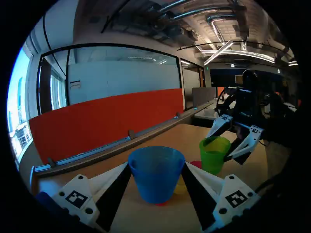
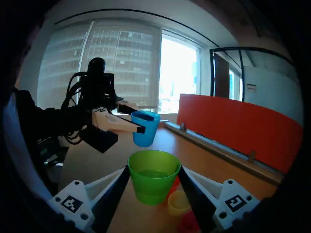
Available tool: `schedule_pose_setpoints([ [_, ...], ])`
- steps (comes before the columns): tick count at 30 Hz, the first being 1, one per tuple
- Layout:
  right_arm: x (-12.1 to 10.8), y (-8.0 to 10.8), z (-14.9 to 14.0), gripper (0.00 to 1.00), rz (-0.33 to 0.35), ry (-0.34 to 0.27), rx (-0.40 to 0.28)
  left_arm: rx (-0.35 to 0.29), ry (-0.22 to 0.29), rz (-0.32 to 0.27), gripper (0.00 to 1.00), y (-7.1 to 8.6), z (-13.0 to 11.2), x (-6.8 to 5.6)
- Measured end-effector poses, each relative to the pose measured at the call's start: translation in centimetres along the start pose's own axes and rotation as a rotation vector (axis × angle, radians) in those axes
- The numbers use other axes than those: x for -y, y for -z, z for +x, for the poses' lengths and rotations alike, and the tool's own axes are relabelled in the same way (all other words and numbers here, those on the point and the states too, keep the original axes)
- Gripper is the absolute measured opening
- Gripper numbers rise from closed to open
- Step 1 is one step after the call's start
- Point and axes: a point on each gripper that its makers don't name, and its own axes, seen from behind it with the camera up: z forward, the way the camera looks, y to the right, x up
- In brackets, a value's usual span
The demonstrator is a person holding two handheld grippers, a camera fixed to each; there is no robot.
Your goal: Pour water
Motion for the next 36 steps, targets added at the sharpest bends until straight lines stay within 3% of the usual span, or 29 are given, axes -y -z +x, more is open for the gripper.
schedule_pose_setpoints([
  [17,-0.2,1.0,-2.5,0.91,0.015,-0.011,0.078,0.111,-0.035,-0.044,0.87,-1.5,-4.0,-1.2],
  [36,-0.3,1.5,-6.3,0.92,0.037,-0.015,0.198,0.277,-0.091,-0.118,0.87,-2.3,-9.6,-3.3],
])
